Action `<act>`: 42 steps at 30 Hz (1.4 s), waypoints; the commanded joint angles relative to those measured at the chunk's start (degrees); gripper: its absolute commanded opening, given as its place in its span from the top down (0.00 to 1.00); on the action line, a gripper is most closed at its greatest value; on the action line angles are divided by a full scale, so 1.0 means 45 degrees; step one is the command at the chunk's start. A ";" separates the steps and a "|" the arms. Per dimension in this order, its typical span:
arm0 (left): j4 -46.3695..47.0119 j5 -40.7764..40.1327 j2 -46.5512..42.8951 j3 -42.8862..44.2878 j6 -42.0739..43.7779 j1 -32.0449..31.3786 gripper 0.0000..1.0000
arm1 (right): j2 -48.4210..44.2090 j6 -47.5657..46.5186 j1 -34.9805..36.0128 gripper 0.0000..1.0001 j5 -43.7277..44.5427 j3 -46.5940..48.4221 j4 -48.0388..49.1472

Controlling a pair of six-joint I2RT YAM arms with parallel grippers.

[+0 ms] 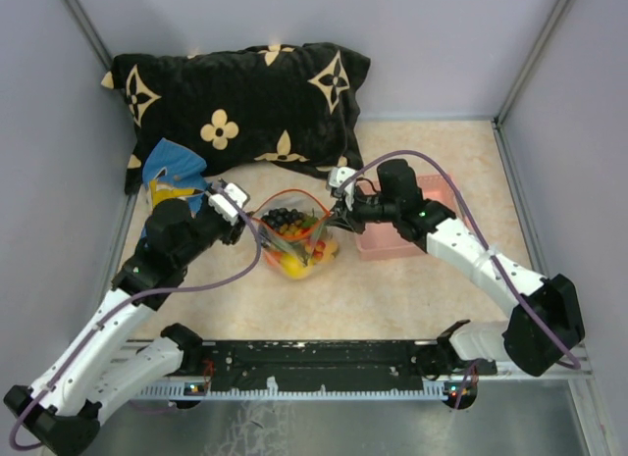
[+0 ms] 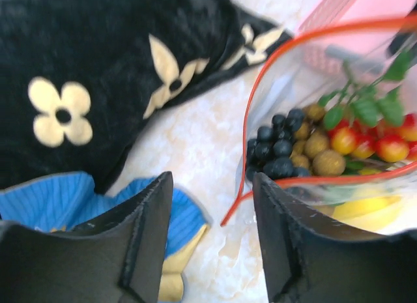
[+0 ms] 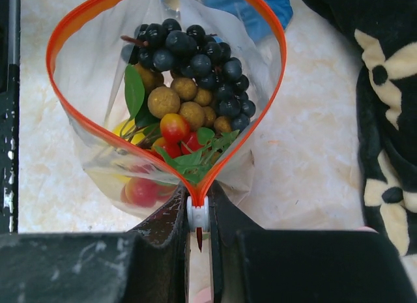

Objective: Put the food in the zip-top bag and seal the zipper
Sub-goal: Zip the zipper food storage bag at the center of the board.

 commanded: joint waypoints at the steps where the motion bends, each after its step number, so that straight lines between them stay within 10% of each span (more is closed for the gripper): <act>1: -0.0931 0.2271 -0.0012 0.1916 0.0115 0.0068 0.37 | -0.0155 0.0611 0.0071 1.00 0.0512 0.0870 0.0367; 10: -0.0475 0.7302 0.2618 0.3816 -0.1736 -0.0219 0.25 | -0.0280 0.0250 0.0073 1.00 0.0551 0.1010 -0.0197; 23: 0.1892 0.8028 0.5417 0.3361 -0.2914 -0.1723 0.33 | -0.0409 0.0195 0.0071 1.00 0.0263 0.0622 -0.0043; 37: 0.1375 0.8108 0.6741 0.3371 -0.2341 -0.1724 0.59 | -0.0409 0.0333 0.0071 1.00 -0.0213 0.0281 0.0669; 42: 0.1406 0.8177 0.6717 0.3349 -0.2188 -0.1715 0.99 | -0.0509 0.0295 0.0071 0.92 -0.0549 0.0054 0.0896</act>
